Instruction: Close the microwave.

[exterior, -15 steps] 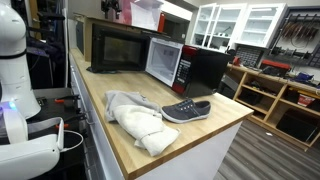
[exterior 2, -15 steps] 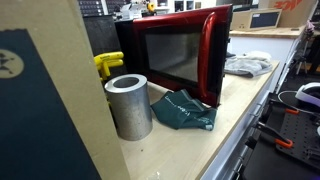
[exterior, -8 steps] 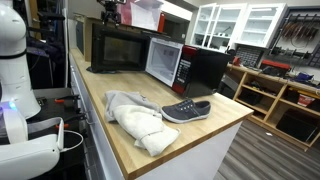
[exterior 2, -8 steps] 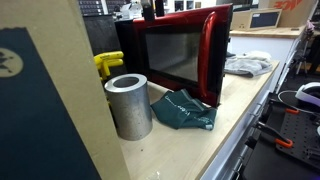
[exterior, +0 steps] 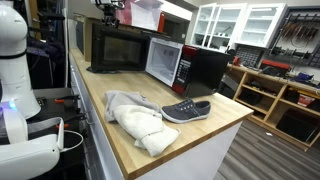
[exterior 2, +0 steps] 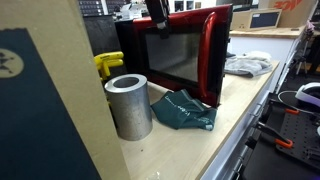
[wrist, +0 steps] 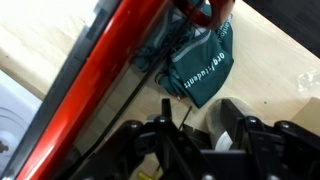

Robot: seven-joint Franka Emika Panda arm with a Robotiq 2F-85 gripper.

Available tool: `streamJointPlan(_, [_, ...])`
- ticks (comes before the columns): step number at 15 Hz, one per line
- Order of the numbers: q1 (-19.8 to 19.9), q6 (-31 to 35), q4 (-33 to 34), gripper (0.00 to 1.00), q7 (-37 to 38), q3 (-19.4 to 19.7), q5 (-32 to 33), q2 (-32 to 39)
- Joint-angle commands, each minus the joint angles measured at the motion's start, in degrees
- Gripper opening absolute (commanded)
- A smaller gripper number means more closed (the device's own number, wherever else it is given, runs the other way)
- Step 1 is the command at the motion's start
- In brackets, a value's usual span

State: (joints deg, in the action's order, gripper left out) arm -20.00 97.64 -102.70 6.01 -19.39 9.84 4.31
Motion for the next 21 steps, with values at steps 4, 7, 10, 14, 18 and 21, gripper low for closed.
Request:
streamJointPlan(4, [-0.3,-8.6,-0.7,0.01,-0.2,0.3,5.7,-2.3])
streamJointPlan(7, [0.2,-9.2,-3.3,0.0,0.0,0.6,8.3,-3.6])
streamJointPlan(10, [0.7,-9.1,-6.5,0.0,0.0,1.2,10.3,-4.8])
streamJointPlan(14, [1.5,-8.3,-10.8,0.0,-0.3,1.7,12.7,-6.7])
streamJointPlan(18, [2.4,-5.9,-15.2,0.0,-1.5,2.0,15.7,-9.3])
streamJointPlan(21, [3.2,-1.2,-19.8,0.0,-4.1,2.6,19.0,-12.3])
